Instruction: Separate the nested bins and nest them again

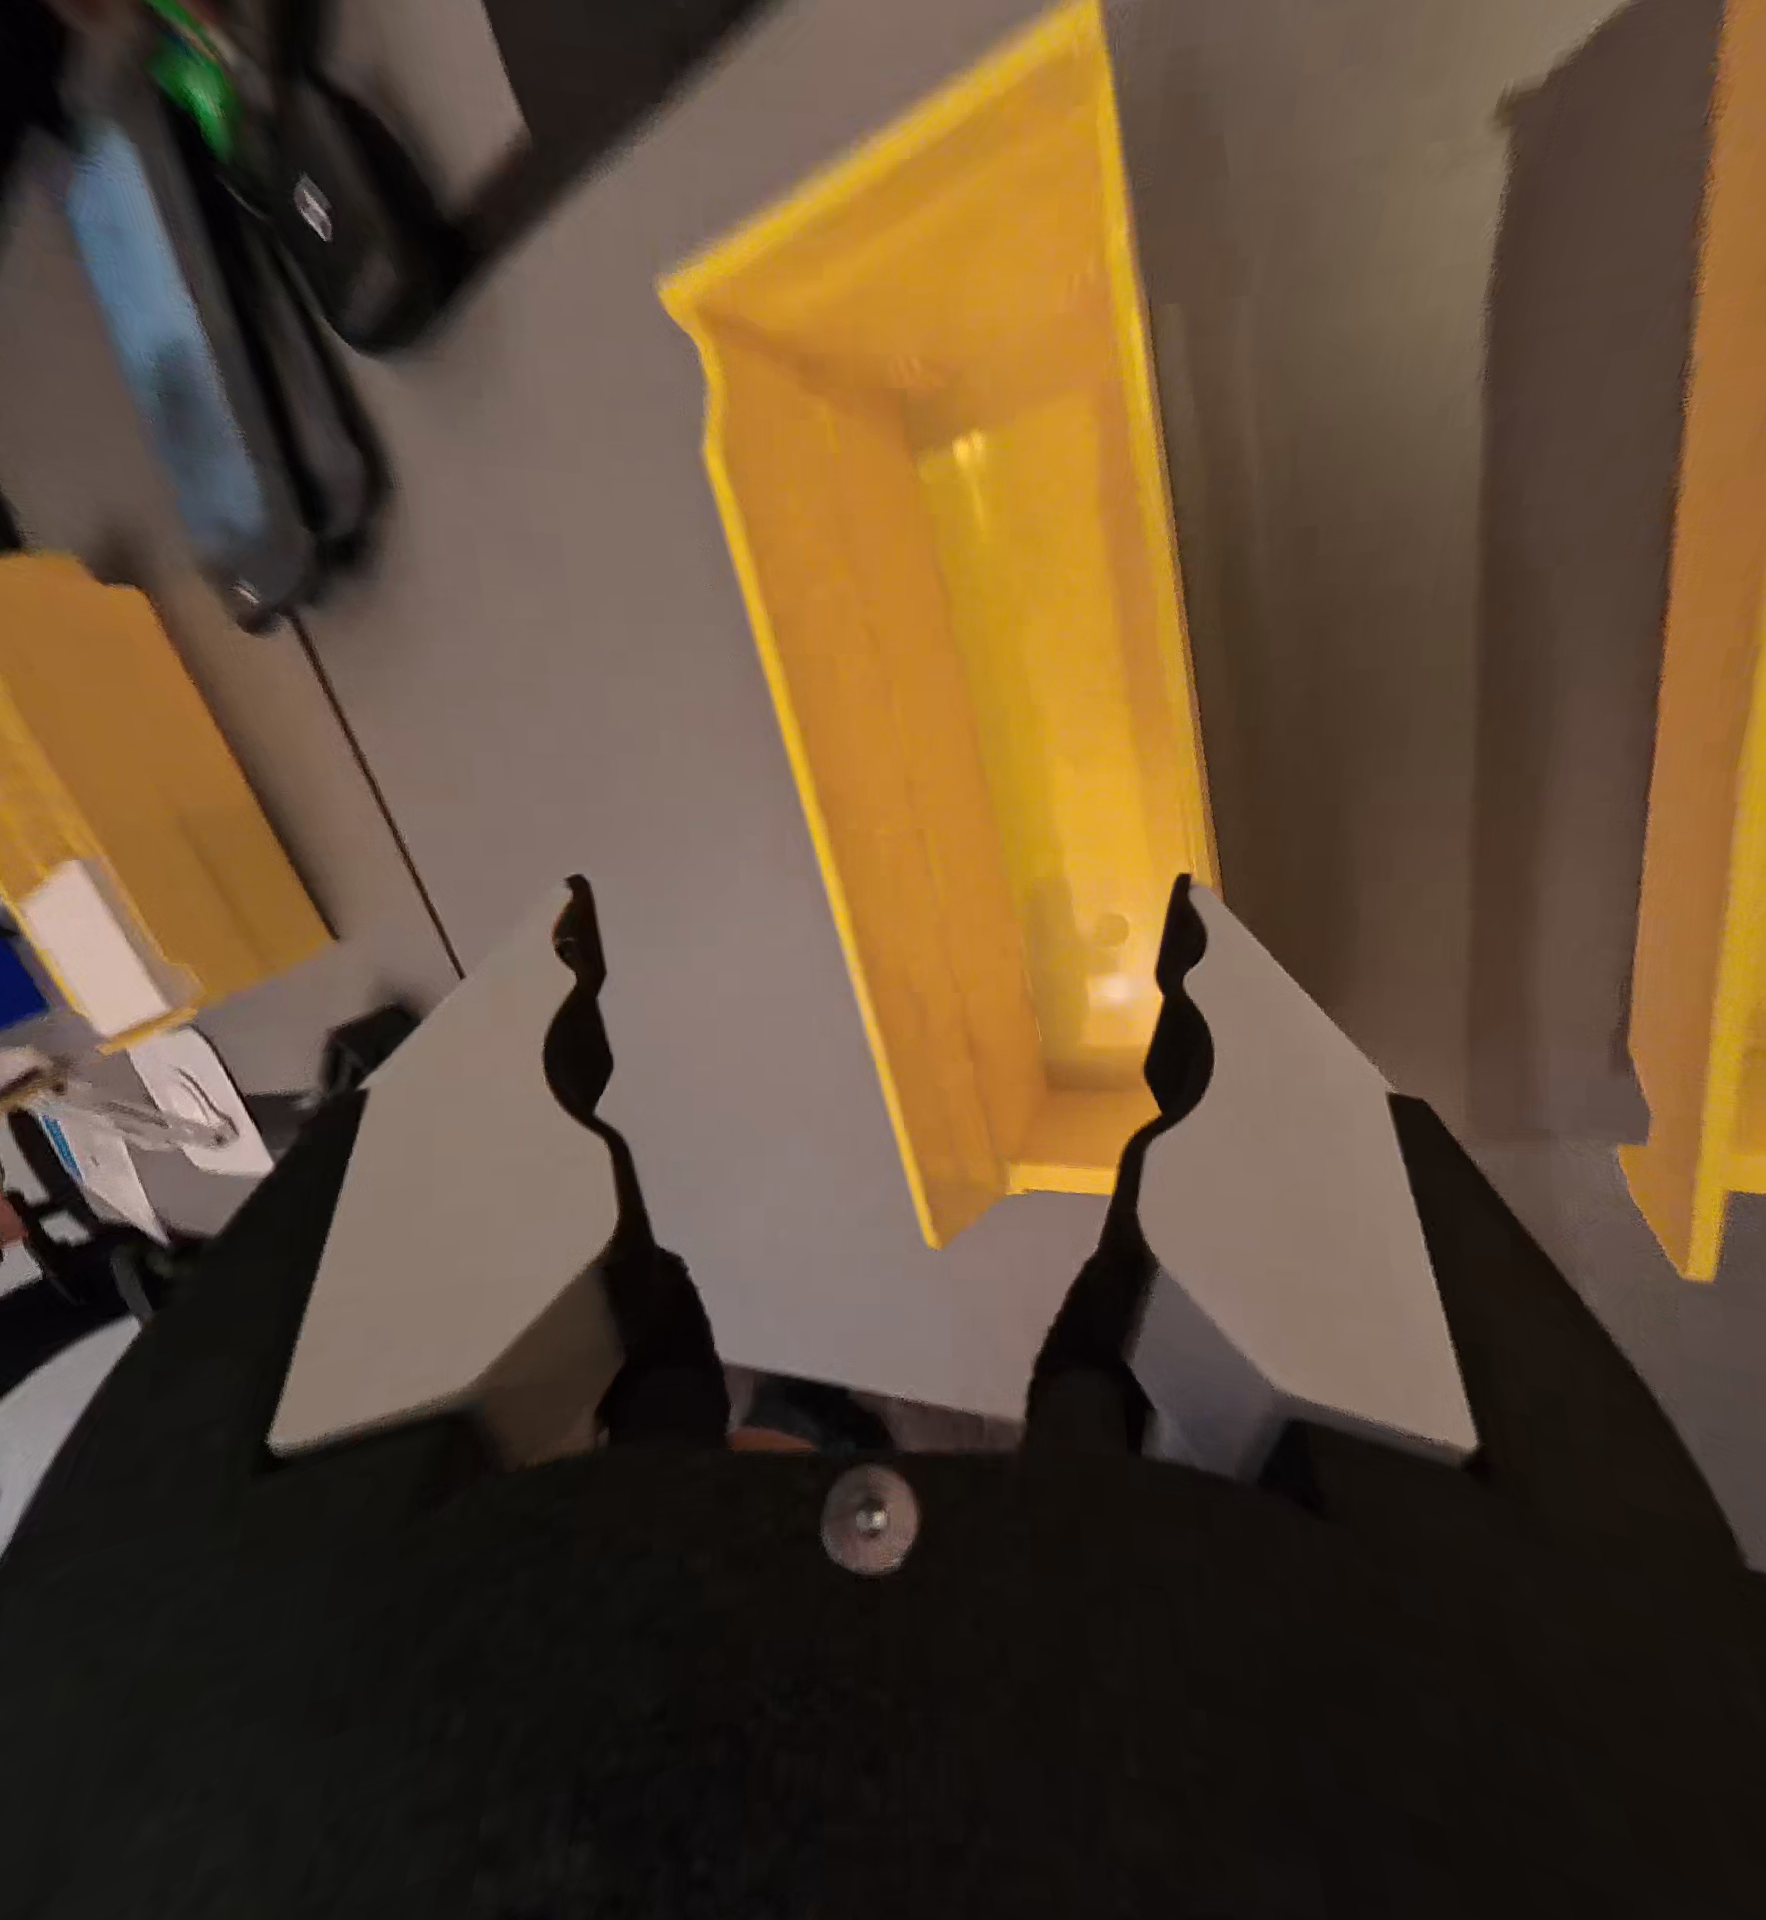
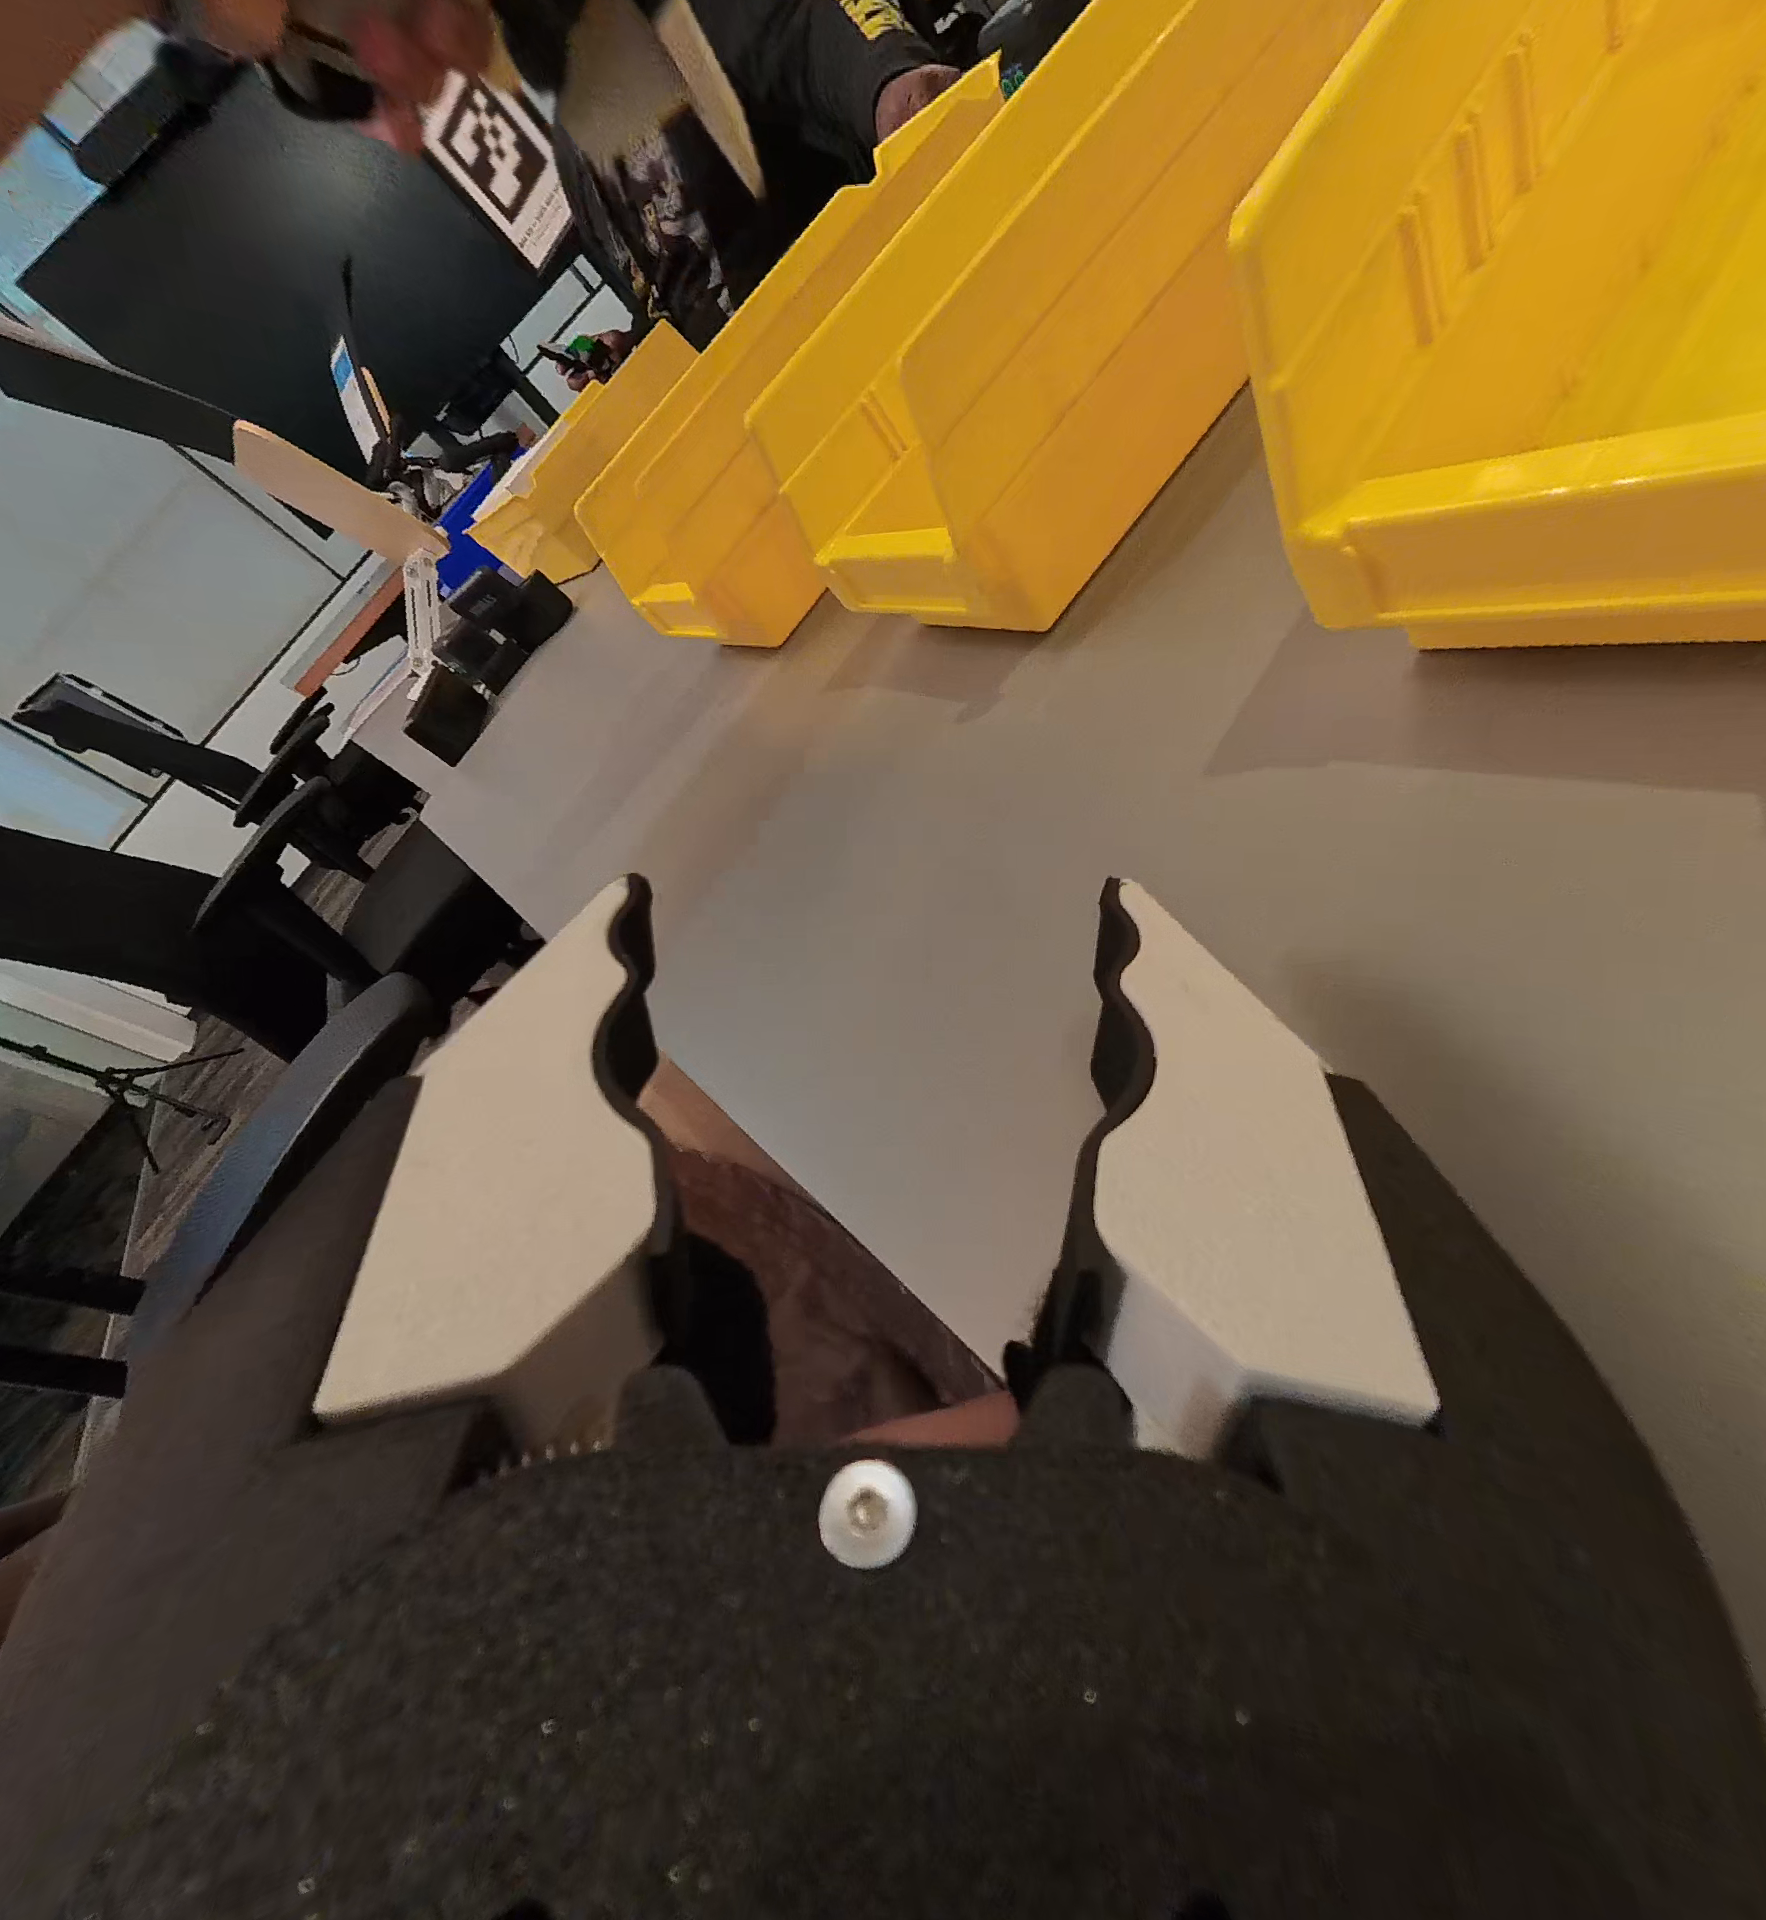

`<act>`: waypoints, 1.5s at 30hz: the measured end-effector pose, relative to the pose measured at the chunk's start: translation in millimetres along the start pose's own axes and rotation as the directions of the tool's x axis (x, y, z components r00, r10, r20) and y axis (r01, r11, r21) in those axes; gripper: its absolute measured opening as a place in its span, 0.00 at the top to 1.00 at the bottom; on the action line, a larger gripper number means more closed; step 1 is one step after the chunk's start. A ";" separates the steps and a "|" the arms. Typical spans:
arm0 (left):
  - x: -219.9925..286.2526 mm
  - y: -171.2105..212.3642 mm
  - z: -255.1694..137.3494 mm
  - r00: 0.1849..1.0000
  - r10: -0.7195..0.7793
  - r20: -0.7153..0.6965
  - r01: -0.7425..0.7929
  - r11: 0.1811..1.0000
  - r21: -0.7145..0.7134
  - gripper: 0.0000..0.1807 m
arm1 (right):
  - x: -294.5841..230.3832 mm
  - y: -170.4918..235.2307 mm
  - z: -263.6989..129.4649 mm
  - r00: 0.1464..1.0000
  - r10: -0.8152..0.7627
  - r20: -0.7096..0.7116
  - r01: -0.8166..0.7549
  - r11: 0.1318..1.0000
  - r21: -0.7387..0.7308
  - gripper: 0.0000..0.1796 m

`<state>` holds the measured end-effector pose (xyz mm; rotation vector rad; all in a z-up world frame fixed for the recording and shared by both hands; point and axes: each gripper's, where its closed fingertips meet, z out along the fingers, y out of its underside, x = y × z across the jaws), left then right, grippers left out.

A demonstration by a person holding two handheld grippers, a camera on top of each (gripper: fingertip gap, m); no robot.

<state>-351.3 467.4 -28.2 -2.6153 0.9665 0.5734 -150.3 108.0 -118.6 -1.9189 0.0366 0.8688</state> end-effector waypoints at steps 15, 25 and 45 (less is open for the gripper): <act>71.7 183.2 -99.1 0.956 -0.072 -0.284 0.288 0.404 0.868 0.63 | 25.8 -12.0 -15.3 0.962 -0.152 -0.226 0.164 0.986 0.033 0.53; 145.3 252.8 -57.7 0.857 0.036 -0.515 0.474 0.337 0.813 0.68 | 45.3 -48.6 -24.3 0.954 -0.106 -0.282 0.173 0.959 0.224 0.53; 149.8 176.5 -26.5 0.904 -0.005 -0.427 0.400 0.361 0.842 0.60 | 33.7 -7.6 -72.0 0.792 -0.278 -0.544 0.383 0.920 0.087 0.53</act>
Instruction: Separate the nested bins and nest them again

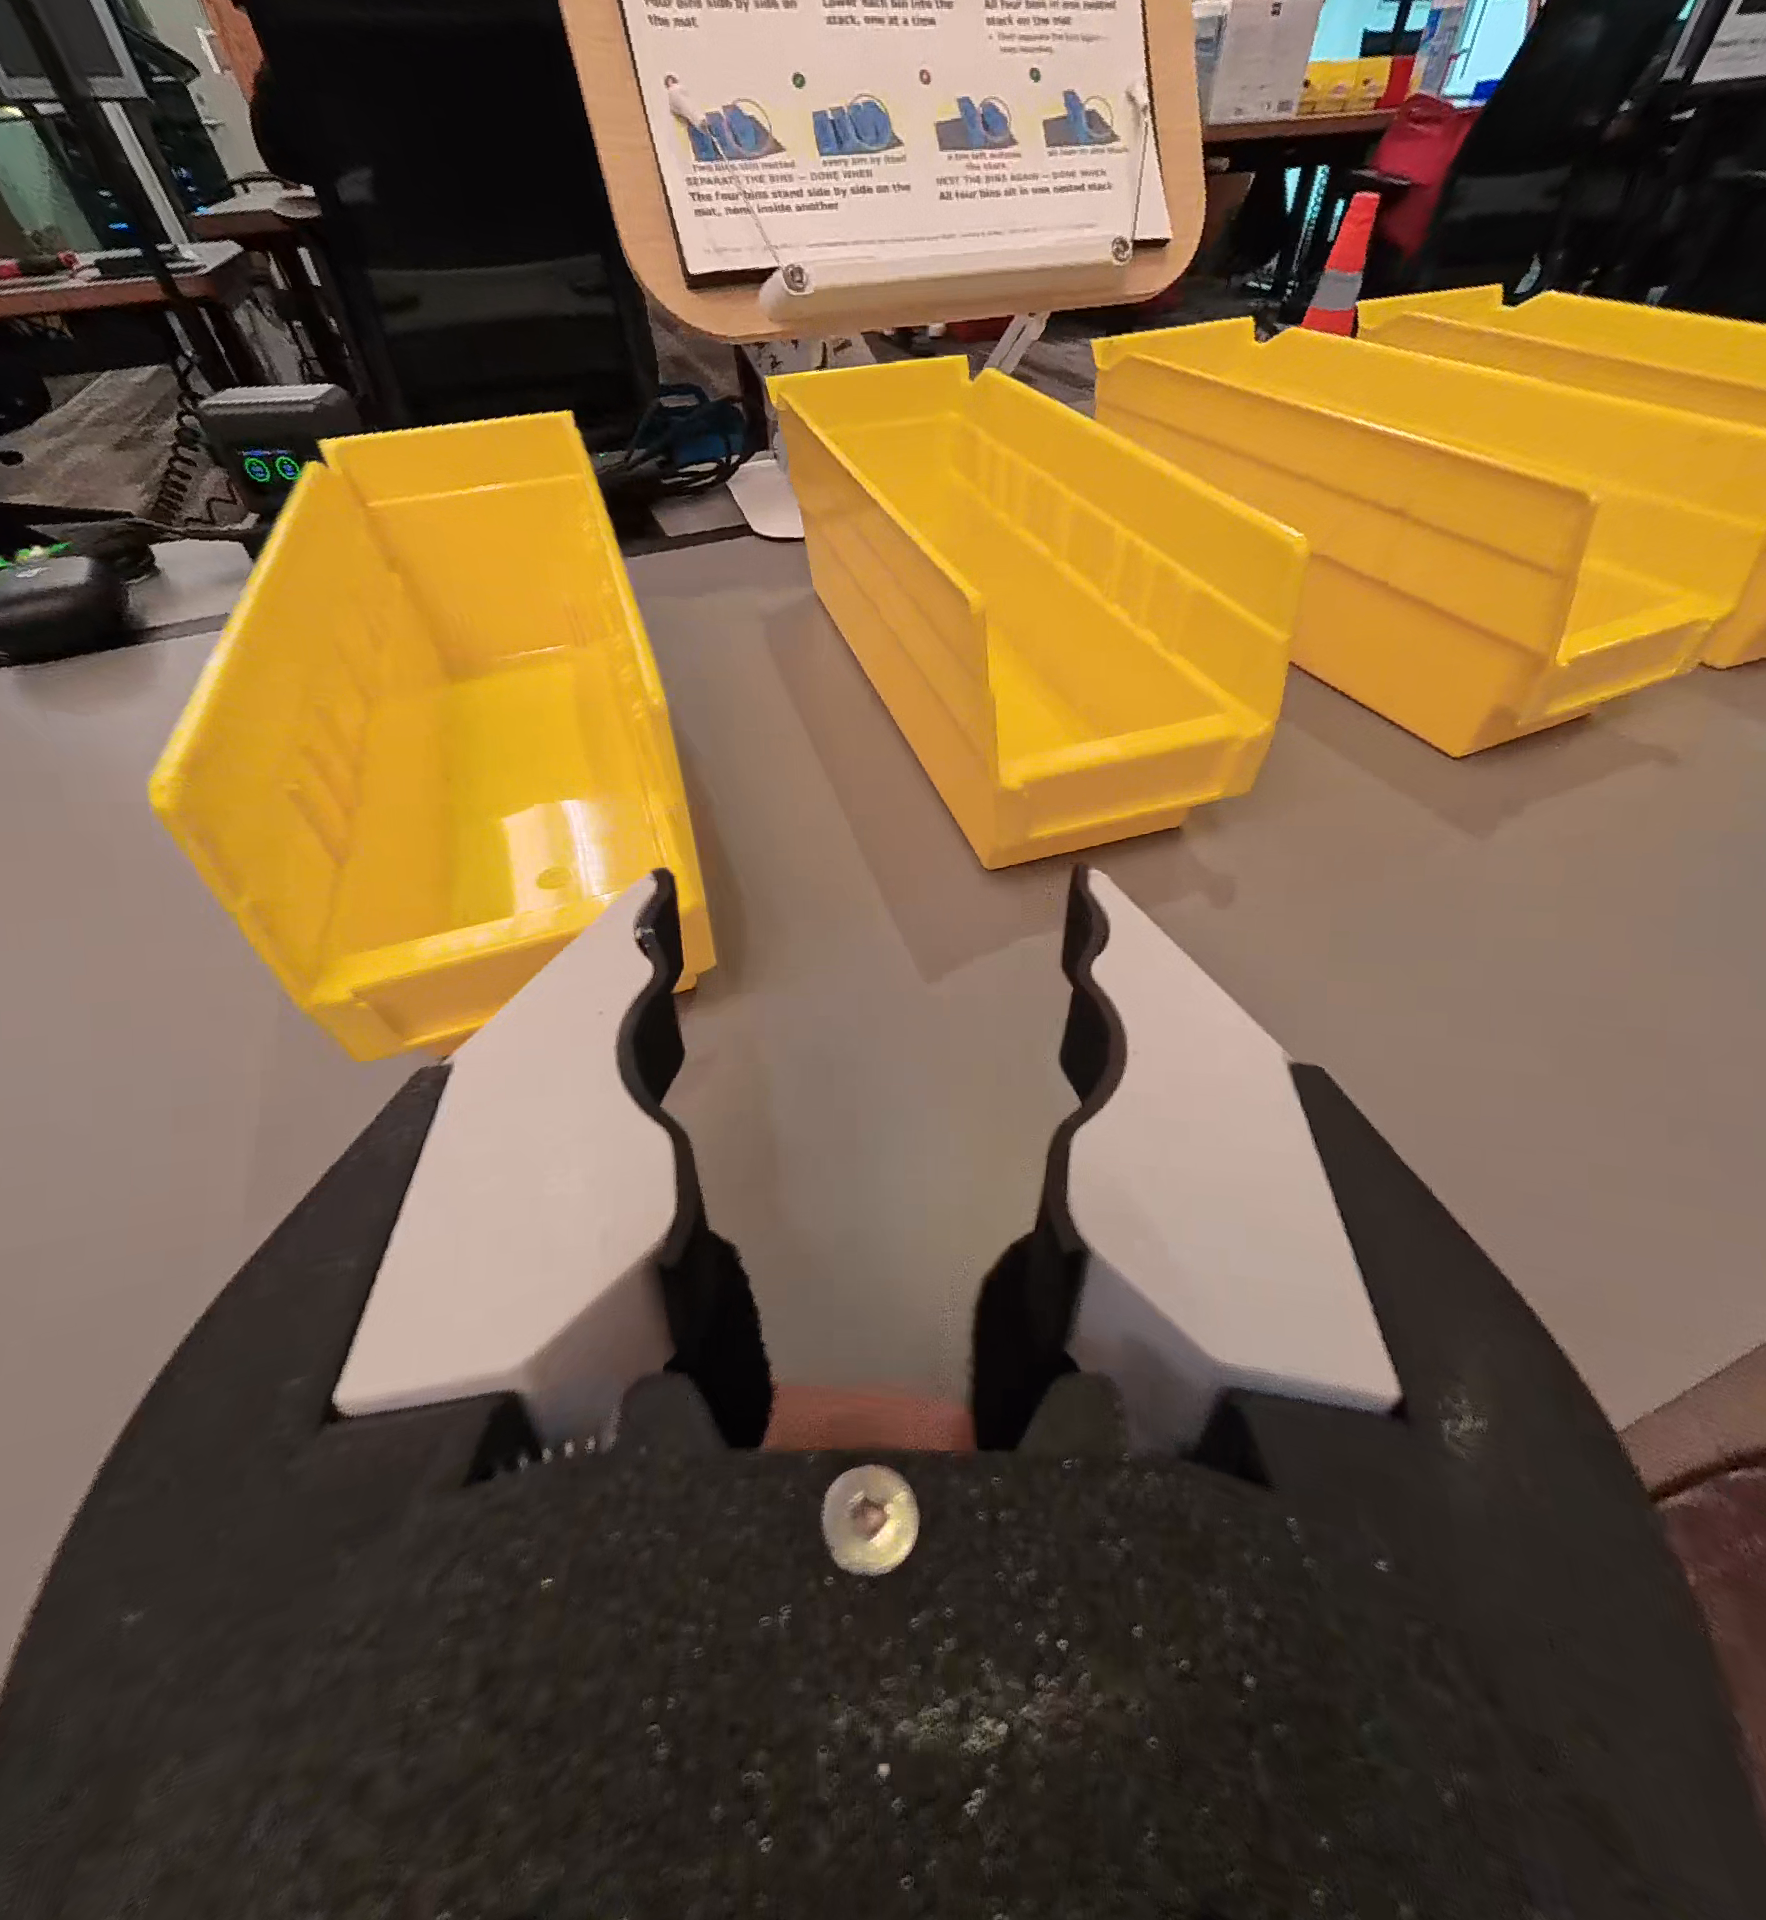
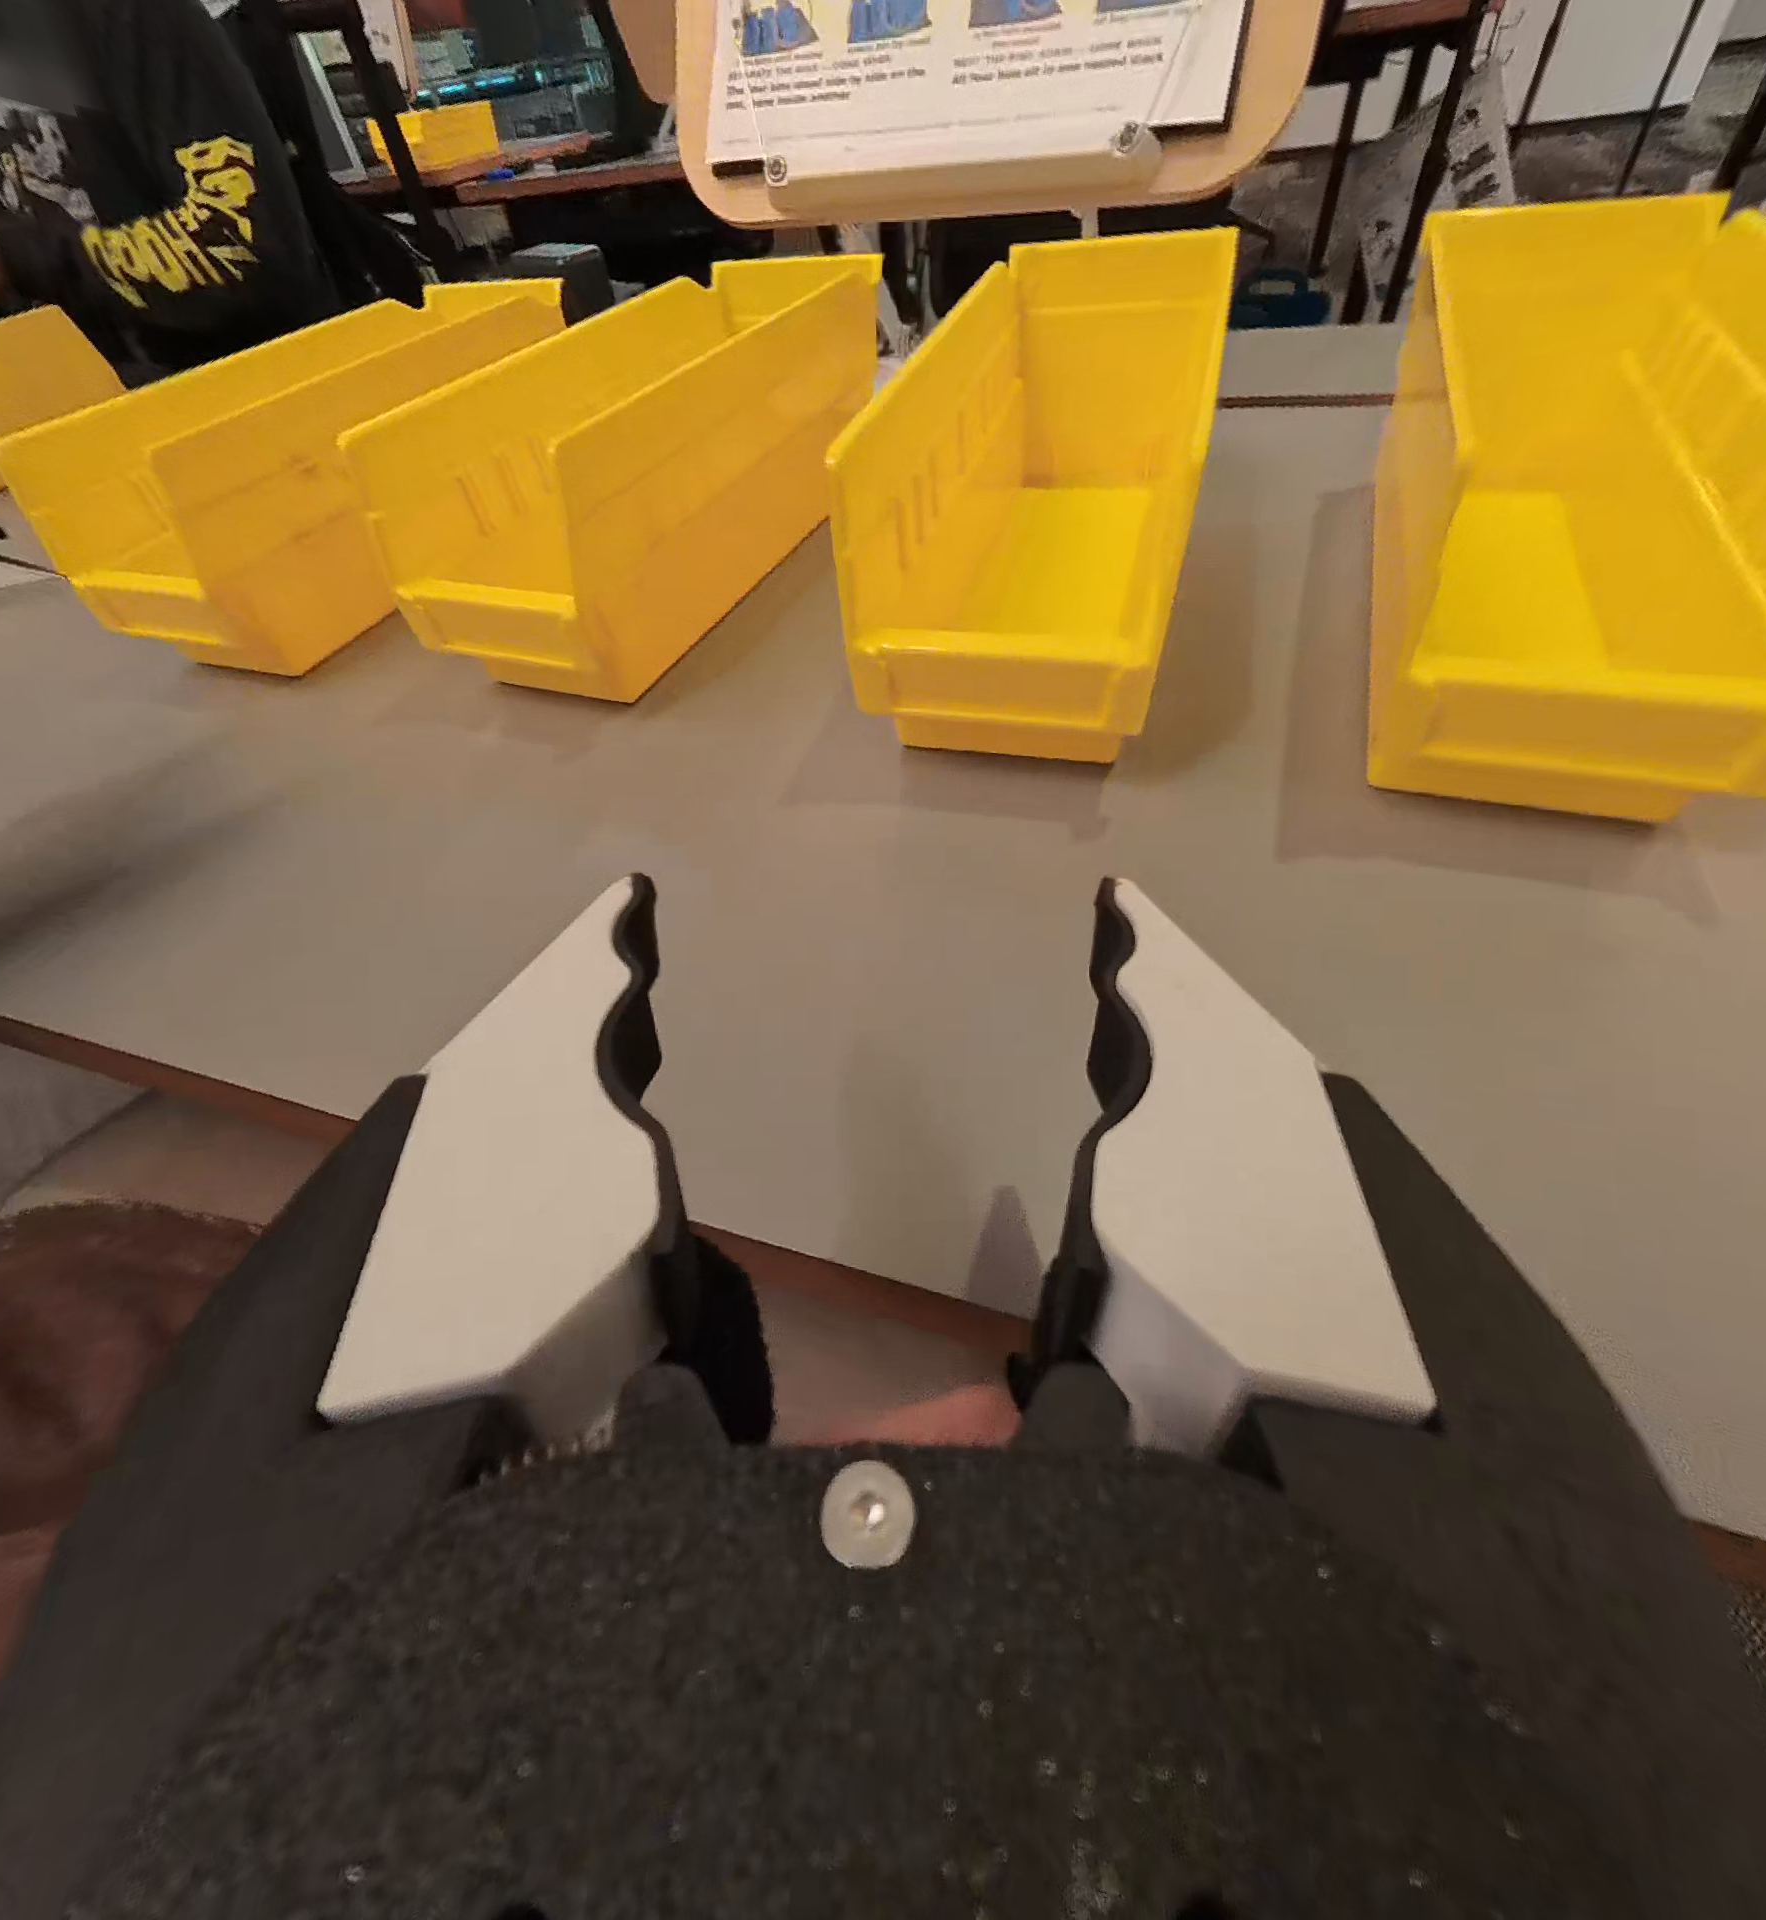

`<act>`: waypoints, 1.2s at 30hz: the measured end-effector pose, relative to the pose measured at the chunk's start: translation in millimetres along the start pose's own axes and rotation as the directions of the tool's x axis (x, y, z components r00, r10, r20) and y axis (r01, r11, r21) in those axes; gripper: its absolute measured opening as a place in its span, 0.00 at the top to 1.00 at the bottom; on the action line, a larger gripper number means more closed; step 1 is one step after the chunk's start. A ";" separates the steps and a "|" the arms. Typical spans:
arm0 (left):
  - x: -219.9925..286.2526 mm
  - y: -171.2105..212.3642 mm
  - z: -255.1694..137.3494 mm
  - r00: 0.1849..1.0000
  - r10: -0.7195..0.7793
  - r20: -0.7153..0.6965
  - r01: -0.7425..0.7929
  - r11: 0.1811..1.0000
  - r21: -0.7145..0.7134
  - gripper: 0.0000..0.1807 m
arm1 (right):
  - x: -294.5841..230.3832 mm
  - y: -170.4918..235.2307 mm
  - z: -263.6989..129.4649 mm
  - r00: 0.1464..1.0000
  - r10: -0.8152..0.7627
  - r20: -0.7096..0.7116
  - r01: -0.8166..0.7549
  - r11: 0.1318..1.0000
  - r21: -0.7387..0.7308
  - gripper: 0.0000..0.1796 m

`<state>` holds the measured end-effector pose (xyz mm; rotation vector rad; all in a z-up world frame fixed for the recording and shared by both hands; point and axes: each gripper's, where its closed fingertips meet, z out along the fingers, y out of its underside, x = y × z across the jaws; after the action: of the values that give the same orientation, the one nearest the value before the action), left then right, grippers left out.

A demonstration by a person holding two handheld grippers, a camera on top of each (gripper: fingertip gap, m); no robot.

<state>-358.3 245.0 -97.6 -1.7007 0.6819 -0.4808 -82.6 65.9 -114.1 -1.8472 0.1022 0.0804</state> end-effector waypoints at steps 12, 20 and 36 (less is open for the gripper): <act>16.7 2.5 -8.1 0.995 -0.021 -0.093 0.021 1.000 -0.005 0.66 | 2.3 12.6 6.3 0.999 -0.038 -0.012 0.037 0.995 -0.097 0.56; 8.2 15.2 -26.2 0.994 -0.088 -0.062 0.083 0.994 -0.072 0.72 | -11.3 17.7 26.8 0.998 -0.038 0.058 0.046 0.988 -0.149 0.57; -26.6 23.6 -58.2 0.984 -0.149 0.096 0.155 0.987 -0.051 0.75 | -40.9 18.4 54.1 0.983 -0.078 0.167 0.107 0.979 -0.174 0.59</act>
<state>-419.8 216.7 -105.8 -1.8270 0.5059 -0.4899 -125.4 114.0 -142.1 -2.0182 -0.1066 0.1774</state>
